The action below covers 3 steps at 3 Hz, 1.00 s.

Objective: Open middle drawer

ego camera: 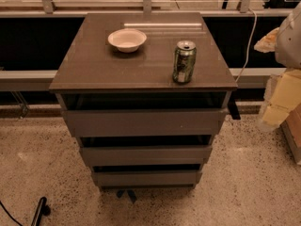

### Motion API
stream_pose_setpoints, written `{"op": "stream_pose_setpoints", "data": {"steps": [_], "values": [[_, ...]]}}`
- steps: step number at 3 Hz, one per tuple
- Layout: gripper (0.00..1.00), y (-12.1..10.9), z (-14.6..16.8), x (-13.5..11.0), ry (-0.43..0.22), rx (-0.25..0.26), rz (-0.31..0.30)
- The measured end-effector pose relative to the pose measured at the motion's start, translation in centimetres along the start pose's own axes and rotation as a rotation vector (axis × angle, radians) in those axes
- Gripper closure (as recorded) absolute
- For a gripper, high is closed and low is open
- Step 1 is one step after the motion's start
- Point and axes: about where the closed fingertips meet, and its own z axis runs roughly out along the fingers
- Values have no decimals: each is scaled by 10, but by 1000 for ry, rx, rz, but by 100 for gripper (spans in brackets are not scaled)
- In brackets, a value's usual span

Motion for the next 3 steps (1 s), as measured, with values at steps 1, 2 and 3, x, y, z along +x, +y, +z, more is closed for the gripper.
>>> {"op": "stream_pose_setpoints", "data": {"steps": [1, 2, 3], "values": [[0, 28, 3, -17, -79, 13, -15], [0, 78, 20, -43, -204, 28, -44], [0, 120, 74, -65, -345, 5, -67]]}}
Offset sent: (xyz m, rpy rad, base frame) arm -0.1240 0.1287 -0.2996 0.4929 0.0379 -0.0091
